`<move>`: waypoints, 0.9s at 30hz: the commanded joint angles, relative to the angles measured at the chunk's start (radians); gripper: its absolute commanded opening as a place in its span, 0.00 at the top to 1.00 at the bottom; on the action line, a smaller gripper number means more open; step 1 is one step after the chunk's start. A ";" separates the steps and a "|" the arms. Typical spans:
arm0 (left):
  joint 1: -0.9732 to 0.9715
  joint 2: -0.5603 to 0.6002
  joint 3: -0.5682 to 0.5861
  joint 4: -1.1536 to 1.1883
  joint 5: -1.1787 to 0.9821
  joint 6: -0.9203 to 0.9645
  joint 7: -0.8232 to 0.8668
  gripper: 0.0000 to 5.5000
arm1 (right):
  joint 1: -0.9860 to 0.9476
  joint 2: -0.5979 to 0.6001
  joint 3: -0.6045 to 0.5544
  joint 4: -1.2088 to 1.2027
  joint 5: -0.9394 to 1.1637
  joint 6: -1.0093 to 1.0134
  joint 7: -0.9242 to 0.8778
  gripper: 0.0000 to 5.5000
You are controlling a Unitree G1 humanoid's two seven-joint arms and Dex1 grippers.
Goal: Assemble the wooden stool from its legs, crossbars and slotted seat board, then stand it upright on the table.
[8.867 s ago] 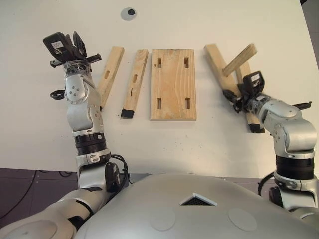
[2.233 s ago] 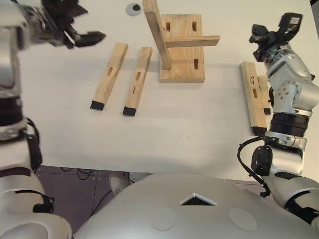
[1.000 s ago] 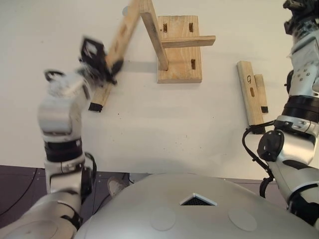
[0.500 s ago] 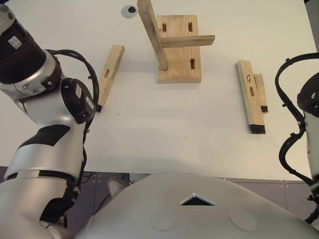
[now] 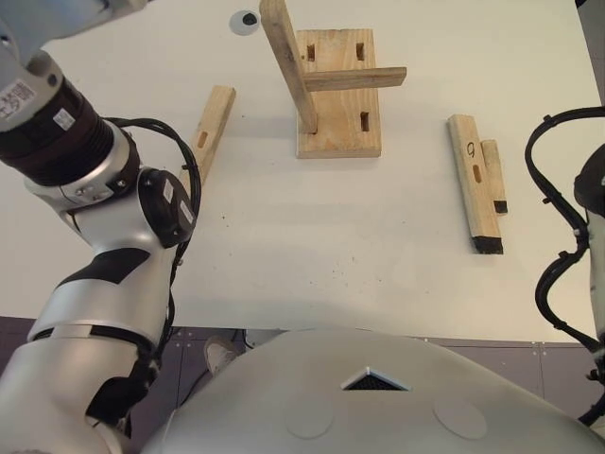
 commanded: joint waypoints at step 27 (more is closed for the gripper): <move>0.113 0.091 -0.180 0.021 0.022 -0.149 0.004 0.51 | -0.014 -0.002 -0.020 -0.015 -0.024 0.006 0.015 0.59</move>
